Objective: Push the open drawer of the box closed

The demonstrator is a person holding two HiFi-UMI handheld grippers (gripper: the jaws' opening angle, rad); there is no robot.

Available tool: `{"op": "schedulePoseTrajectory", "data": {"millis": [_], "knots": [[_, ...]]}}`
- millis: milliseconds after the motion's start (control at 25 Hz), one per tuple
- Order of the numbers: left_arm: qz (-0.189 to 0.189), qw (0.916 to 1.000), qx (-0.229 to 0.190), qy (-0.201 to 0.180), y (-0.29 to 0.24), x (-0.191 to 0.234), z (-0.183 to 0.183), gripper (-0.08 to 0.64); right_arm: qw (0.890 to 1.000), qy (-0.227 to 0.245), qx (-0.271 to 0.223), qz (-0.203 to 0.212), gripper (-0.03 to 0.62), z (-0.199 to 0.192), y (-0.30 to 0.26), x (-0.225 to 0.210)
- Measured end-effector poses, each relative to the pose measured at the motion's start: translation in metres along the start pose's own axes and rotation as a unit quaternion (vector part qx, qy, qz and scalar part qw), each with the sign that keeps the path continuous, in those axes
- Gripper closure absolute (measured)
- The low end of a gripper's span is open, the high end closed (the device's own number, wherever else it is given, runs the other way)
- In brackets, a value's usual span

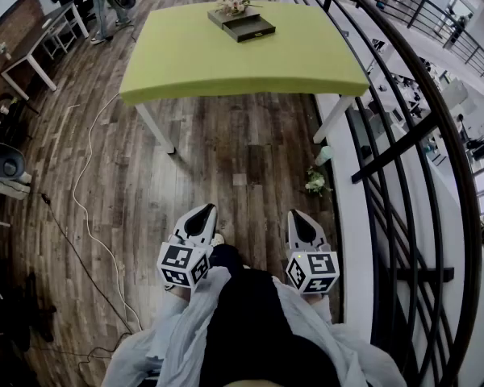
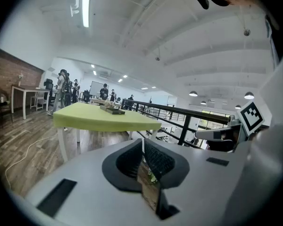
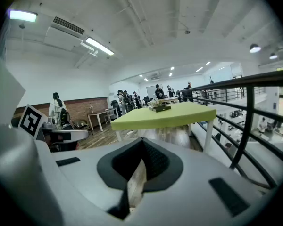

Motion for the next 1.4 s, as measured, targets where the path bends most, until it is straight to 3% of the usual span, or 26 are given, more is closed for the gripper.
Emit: {"op": "schedulePoseTrajectory", "data": {"millis": [240,560,1160,1400], "knots": [[-0.024,0.9991,0.005,-0.034,0.016,-0.005,0.003,0.533,0.999,-0.013,-0.034,0.041,0.584,0.003,0.009,0.011],[-0.028,0.9974,0.024,-0.063,0.026,-0.01,-0.001,0.532,0.998,0.009,-0.043,0.05,0.584,0.008,0.015,0.01],[-0.017,0.9988,0.033,-0.033,0.038,-0.007,-0.023,0.532,0.998,-0.004,-0.016,0.064,0.584,-0.012,0.023,0.016],[-0.016,0.9991,0.029,-0.027,0.016,0.0,-0.01,0.532,0.998,-0.015,-0.017,0.06,0.584,-0.005,0.009,0.006]]}}
Point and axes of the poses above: the fingertips, and each gripper's own axes: y backward along the fingers, x to its left, z out of its top, the point moved 9 cm from there along y, backward along the fingers, and after that the axes turned 13 degrees about y, right-handed, at the moved point
